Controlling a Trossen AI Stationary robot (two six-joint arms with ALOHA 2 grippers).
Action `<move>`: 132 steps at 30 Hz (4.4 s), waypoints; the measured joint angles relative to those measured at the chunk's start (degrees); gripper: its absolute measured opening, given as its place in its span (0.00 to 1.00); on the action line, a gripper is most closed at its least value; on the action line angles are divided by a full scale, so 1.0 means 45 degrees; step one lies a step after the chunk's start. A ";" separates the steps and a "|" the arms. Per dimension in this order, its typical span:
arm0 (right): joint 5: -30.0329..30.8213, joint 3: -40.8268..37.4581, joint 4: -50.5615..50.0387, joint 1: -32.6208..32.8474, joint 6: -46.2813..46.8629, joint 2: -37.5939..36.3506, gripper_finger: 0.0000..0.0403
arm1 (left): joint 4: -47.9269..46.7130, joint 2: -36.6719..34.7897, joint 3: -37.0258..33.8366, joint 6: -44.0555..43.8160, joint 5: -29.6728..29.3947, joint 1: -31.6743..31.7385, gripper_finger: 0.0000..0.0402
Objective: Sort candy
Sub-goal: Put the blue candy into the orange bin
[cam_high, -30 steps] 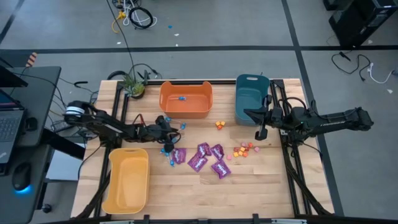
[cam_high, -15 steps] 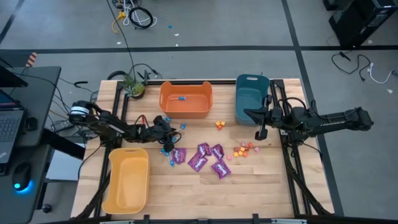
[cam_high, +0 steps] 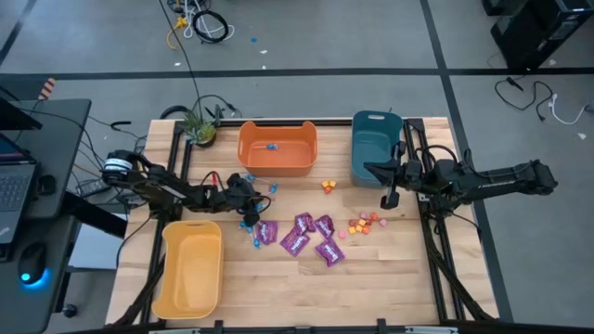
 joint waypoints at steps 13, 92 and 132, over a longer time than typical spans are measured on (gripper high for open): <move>0.0000 0.0002 0.0000 0.0003 0.0000 0.0000 0.00 | 0.0018 0.0001 -0.0016 0.0417 0.0113 0.0005 0.01; 0.0005 0.0002 0.0282 -0.0005 0.0000 0.0000 0.00 | -0.4588 -0.4940 0.3006 0.2923 0.0642 0.2997 0.00; 0.0005 0.0002 0.0194 -0.0005 0.0005 0.0000 0.00 | -1.3068 -0.4926 0.6198 0.2754 0.3441 0.6037 0.00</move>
